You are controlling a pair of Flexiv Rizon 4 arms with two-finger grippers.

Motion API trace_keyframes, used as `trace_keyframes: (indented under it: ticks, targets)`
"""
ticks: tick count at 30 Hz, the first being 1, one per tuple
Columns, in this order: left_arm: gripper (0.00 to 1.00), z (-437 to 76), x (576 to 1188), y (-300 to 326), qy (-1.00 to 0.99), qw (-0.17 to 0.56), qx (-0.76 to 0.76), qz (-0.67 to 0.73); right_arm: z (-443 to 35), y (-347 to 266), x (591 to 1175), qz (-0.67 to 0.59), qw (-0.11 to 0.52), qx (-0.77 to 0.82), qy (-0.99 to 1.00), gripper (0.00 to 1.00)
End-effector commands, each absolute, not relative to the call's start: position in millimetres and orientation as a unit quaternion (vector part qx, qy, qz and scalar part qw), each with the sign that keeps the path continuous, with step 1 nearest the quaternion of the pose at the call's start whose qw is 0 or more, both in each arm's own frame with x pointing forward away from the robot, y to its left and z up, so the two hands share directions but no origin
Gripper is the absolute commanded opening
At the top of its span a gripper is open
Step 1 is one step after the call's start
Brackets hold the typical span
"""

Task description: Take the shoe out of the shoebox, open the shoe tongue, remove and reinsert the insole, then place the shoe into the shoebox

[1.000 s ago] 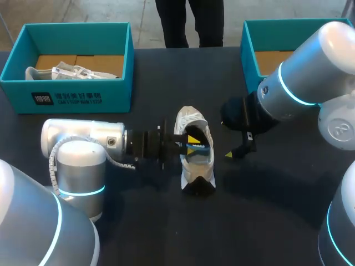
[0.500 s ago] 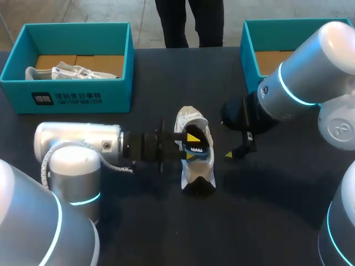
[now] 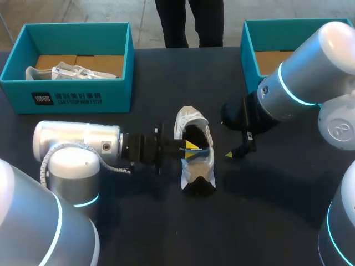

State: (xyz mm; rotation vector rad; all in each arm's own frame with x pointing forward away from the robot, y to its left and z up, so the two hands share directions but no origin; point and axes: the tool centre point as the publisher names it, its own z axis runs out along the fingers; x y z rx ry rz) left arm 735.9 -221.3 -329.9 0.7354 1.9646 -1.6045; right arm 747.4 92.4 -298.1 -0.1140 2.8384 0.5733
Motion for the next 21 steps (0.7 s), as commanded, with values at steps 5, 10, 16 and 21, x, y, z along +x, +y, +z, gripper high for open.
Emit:
trace_keyframes:
  ticks: [5, 10, 16, 21]
  targets:
    - [0.00, -346.6, 752.4, -234.5, 0.724, 0.249, 0.281, -0.579, -298.7, 92.0, 746.2, 0.196, 0.123, -0.039, 0.972, 1.00]
    - [0.00, -351.1, 758.6, -232.4, 0.728, 0.260, 0.277, -0.570, -298.7, 92.0, 746.2, 0.196, 0.123, -0.039, 0.972, 1.00]
    - [0.42, -344.9, 756.1, -228.6, 0.730, 0.266, 0.277, -0.565, -298.7, 92.0, 746.2, 0.196, 0.123, -0.039, 0.972, 1.00]
    - [0.47, -332.7, 746.2, -226.6, 0.724, 0.267, 0.282, -0.569, -298.7, 92.0, 746.2, 0.196, 0.123, -0.039, 0.972, 1.00]
